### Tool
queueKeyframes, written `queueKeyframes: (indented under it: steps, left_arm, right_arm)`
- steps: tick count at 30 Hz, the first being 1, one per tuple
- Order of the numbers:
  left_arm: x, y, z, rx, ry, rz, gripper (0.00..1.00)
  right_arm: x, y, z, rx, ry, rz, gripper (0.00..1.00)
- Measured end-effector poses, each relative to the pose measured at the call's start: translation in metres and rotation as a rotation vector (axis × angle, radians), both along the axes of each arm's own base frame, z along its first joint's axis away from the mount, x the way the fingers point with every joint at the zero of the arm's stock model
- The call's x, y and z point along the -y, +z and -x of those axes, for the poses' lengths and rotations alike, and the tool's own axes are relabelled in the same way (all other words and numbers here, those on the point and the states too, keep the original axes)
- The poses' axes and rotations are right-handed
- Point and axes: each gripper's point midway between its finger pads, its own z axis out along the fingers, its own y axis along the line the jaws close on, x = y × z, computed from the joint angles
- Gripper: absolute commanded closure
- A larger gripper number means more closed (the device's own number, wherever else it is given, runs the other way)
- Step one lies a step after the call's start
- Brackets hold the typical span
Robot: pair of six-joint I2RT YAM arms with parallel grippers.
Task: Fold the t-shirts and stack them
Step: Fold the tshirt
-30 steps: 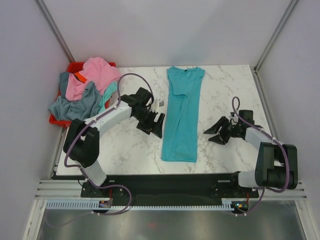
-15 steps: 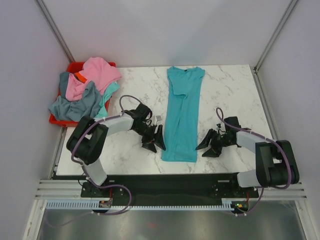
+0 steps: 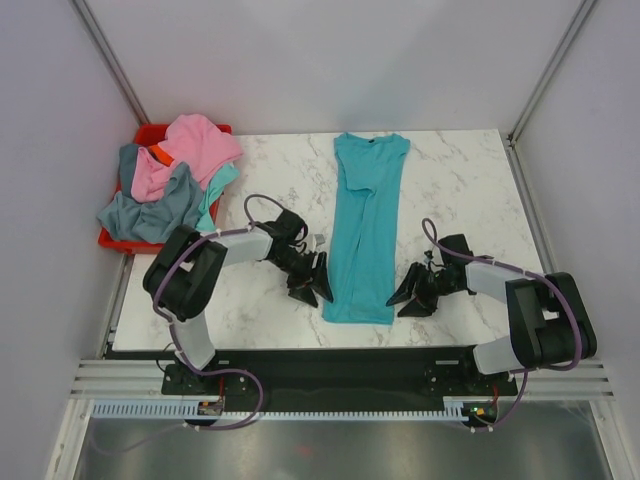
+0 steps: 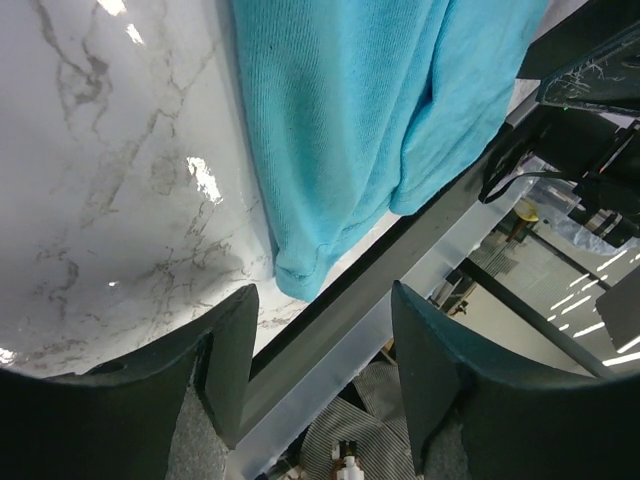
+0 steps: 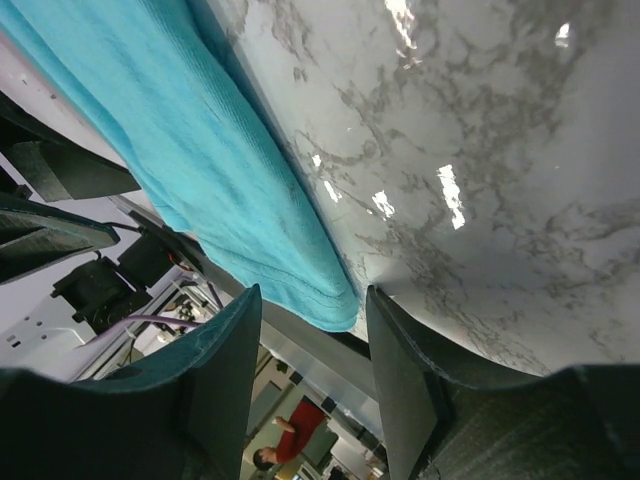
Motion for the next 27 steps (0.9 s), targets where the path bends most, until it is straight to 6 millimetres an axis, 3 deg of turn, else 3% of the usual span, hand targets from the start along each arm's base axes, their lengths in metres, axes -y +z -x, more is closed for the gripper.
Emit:
queueKeyframes:
  steps: [11,17,20,22,24,27]
  left_arm:
    - [0.015,-0.005,0.019,-0.031,-0.060,0.014,0.44]
    - [0.016,-0.005,0.019,-0.035,-0.058,0.020,0.60]
    - [0.016,-0.006,0.020,-0.039,-0.055,0.020,0.67]
    - [0.017,-0.006,0.019,-0.041,-0.054,0.022,0.81]
    - [0.018,-0.006,0.020,-0.046,-0.051,0.027,0.93]
    - [0.019,-0.005,0.020,-0.048,-0.053,0.035,0.98]
  right_arm:
    - [-0.009,-0.003,0.006,-0.012,0.035,-0.007,0.55]
    - [-0.011,-0.006,0.006,-0.005,0.037,-0.009,0.66]
    - [-0.011,-0.008,0.005,0.001,0.035,-0.009,0.76]
    - [-0.011,-0.009,0.004,0.012,0.037,-0.006,1.00]
    - [-0.010,-0.009,0.003,0.016,0.035,-0.005,1.00]
    - [-0.010,-0.009,0.002,0.021,0.035,-0.004,1.00]
